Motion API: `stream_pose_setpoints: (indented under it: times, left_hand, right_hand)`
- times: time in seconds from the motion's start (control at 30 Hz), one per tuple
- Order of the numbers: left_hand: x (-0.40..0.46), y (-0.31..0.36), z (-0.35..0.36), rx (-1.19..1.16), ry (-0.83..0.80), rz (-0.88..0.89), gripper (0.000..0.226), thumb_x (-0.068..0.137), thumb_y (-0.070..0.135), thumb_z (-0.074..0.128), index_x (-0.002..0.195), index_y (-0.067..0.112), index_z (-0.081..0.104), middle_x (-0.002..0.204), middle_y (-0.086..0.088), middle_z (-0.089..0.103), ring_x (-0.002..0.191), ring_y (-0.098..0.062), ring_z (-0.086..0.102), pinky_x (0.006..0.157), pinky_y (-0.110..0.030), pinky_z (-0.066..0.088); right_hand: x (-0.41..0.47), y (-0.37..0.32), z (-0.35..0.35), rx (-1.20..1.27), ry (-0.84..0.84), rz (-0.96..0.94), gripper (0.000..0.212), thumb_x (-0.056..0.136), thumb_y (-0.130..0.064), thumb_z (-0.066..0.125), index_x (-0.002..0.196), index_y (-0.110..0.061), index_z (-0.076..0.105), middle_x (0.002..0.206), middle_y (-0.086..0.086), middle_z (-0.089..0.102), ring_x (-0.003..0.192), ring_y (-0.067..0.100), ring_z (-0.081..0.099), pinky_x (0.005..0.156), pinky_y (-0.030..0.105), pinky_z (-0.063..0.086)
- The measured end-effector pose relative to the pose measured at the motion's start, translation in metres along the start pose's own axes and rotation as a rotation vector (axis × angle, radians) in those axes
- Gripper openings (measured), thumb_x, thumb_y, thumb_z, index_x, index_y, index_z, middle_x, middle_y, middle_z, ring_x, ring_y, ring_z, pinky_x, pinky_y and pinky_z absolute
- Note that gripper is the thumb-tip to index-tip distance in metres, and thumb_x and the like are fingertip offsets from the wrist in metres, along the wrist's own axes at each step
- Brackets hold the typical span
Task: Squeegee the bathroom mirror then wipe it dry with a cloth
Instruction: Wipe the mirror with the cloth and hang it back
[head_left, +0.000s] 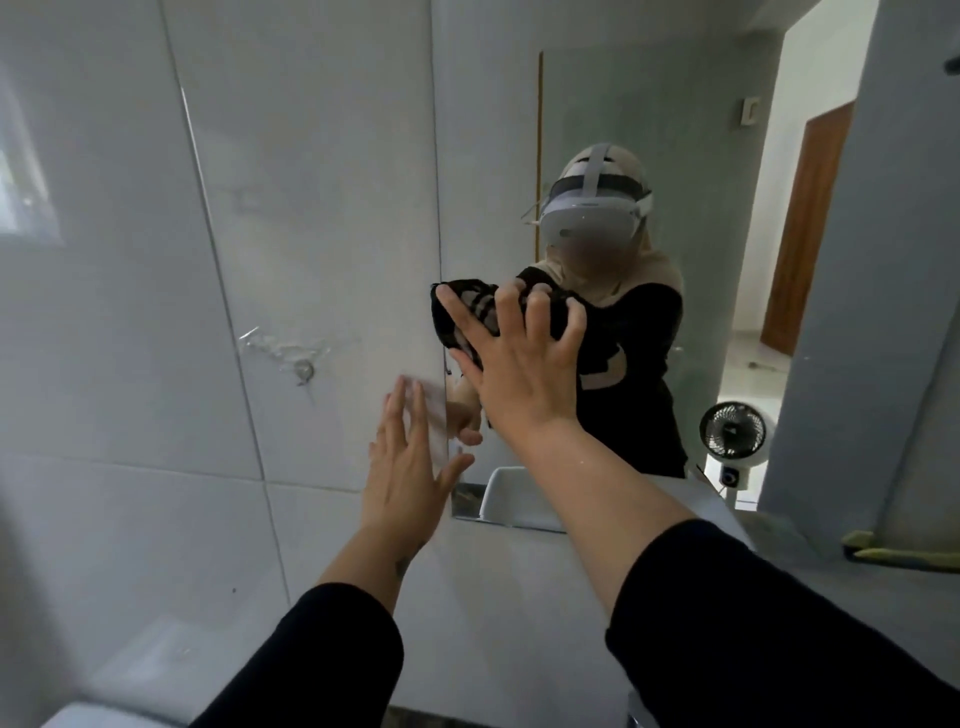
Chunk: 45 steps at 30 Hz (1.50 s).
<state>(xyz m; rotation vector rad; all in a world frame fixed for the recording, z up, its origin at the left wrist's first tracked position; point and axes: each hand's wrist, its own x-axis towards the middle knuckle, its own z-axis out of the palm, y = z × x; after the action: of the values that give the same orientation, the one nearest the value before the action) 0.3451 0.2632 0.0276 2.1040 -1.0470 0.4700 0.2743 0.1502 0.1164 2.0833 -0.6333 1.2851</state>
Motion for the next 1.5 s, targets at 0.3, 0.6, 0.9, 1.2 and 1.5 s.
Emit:
stream_pose_setpoints:
  times: [0.3, 0.6, 0.9, 1.2, 1.5]
  left_hand:
    - [-0.019, -0.011, 0.015, 0.037, -0.019, 0.035, 0.098, 0.086, 0.051, 0.054, 0.144, 0.027, -0.022, 0.157, 0.005, -0.021, 0.147, -0.018, -0.009, 0.116, -0.054, 0.016]
    - [-0.020, 0.002, 0.036, 0.067, 0.023, -0.011, 0.107, 0.083, 0.051, 0.060, 0.145, 0.029, -0.023, 0.155, 0.000, -0.029, 0.145, -0.022, -0.018, 0.116, -0.056, 0.016]
    - [-0.021, 0.024, 0.048, -0.008, 0.087, -0.095, 0.123, 0.069, 0.068, 0.062, 0.146, 0.024, -0.024, 0.155, 0.001, -0.031, 0.143, -0.020, -0.024, 0.117, -0.043, 0.005]
    - [-0.022, 0.027, 0.058, -0.004, 0.168, -0.103, 0.127, 0.061, 0.075, 0.058, 0.148, 0.020, -0.016, 0.159, -0.002, -0.020, 0.145, -0.020, -0.017, 0.118, -0.047, 0.011]
    - [-0.022, 0.024, 0.062, 0.031, 0.203, -0.112, 0.125, 0.062, 0.075, 0.060, 0.148, 0.024, -0.015, 0.159, 0.003, -0.018, 0.146, -0.017, -0.013, 0.116, -0.049, 0.018]
  right_hand:
    - [-0.083, -0.001, 0.028, -0.068, 0.001, -0.088, 0.067, 0.089, -0.060, 0.036, 0.149, -0.043, 0.009, 0.126, 0.014, 0.031, 0.111, 0.034, 0.034, 0.097, 0.056, 0.023]
    - [-0.116, 0.065, 0.026, -0.026, -0.003, 0.143, 0.060, 0.090, -0.059, 0.035, 0.146, -0.048, 0.015, 0.131, 0.013, 0.037, 0.115, 0.033, 0.034, 0.096, 0.058, 0.027]
    - [-0.147, 0.136, 0.019, 0.014, 0.000, 0.395, 0.060, 0.091, -0.057, 0.039, 0.146, -0.044, 0.020, 0.126, 0.017, 0.044, 0.106, 0.033, 0.033, 0.094, 0.060, 0.032]
    - [-0.191, 0.202, 0.022, -0.020, -0.013, 0.599, 0.058, 0.091, -0.057, 0.034, 0.145, -0.039, 0.024, 0.122, 0.024, 0.047, 0.102, 0.040, 0.045, 0.091, 0.059, 0.034]
    - [-0.232, 0.189, 0.051, -0.086, 0.107, 0.626, 0.053, 0.094, -0.059, 0.027, 0.143, -0.039, 0.031, 0.120, 0.016, 0.039, 0.097, 0.031, 0.036, 0.093, 0.050, 0.025]
